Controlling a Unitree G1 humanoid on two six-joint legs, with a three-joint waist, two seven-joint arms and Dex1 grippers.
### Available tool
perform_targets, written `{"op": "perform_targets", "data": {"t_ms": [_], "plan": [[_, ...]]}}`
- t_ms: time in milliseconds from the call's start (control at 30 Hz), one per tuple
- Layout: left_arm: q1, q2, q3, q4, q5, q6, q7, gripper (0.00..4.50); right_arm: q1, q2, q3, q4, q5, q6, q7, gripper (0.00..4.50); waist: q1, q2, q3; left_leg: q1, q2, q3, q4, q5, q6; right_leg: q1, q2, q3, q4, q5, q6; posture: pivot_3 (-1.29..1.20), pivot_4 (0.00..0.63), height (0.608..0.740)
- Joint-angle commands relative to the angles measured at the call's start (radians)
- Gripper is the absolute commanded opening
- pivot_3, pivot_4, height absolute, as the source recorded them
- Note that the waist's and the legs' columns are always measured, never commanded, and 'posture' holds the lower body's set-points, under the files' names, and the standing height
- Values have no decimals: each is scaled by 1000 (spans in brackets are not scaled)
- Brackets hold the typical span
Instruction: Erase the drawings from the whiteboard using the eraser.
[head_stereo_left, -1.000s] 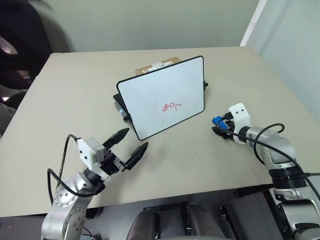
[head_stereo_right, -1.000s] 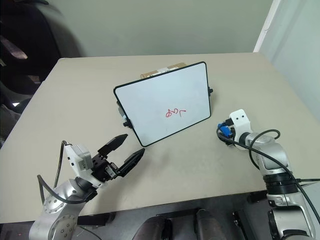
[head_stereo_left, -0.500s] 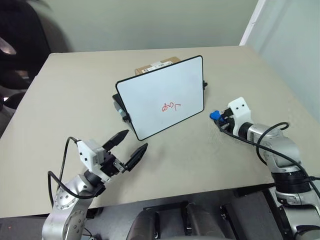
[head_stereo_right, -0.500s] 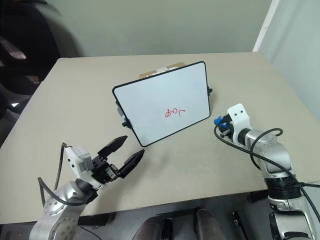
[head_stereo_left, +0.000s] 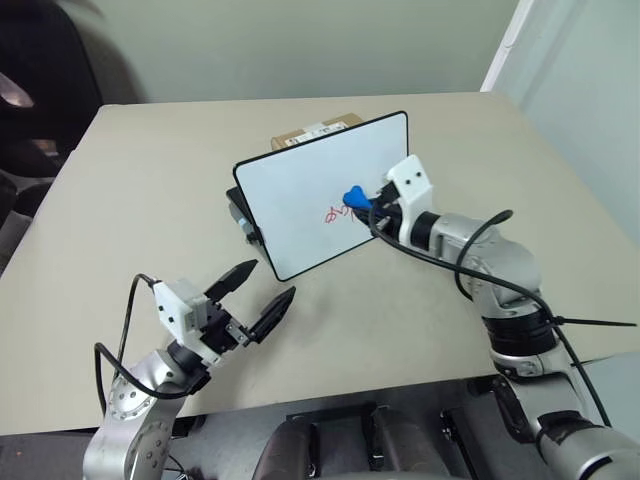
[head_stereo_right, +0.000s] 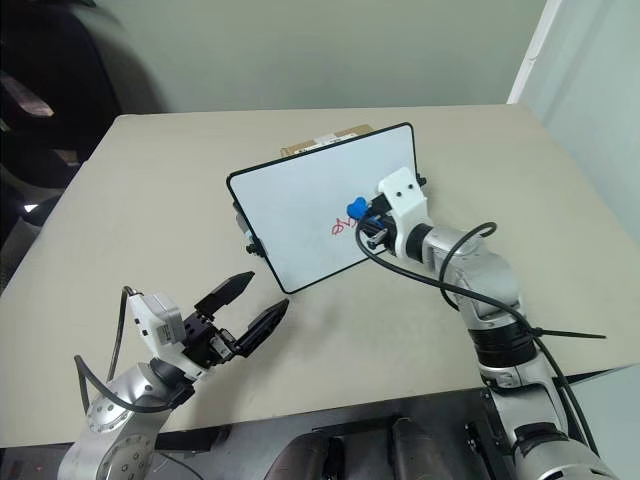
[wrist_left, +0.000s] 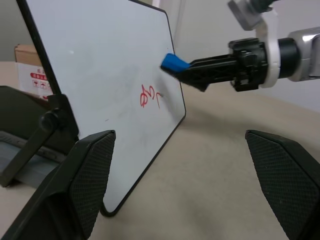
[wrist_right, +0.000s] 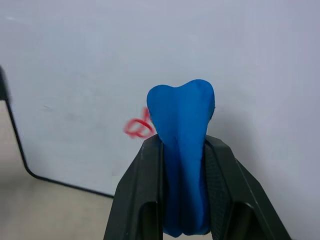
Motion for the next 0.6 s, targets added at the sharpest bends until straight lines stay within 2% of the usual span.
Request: {"op": "perform_targets", "data": {"t_ms": [33, 333, 400, 600], "plan": [[16, -1, 15, -62, -2, -16, 10, 4500, -35, 20, 12, 44, -26, -48, 0, 991, 0, 0, 0, 0, 0, 0, 0, 1, -2, 0, 0, 0, 0, 0, 0, 0, 150, 740], [42, -3, 26, -89, -8, -18, 29, 4500, -44, 31, 57, 210, -100, -78, -14, 991, -4, 0, 0, 1, 0, 1, 0, -1, -3, 0, -1, 0, 1, -2, -1, 0, 150, 740], [46, -4, 26, -94, -8, -19, 30, 4500, -38, 25, 69, 227, -113, -80, -11, 991, -4, 0, 0, 1, 0, 1, 0, -4, 3, 0, -1, 0, 1, 0, -3, 0, 150, 740], [54, -5, 27, -102, -11, -22, 34, 4500, -16, 8, 105, 265, -164, -52, -7, 991, -5, 0, 0, 1, 0, 0, 0, -1, 2, 0, -1, 0, 2, 7, -6, 0, 150, 740]]}}
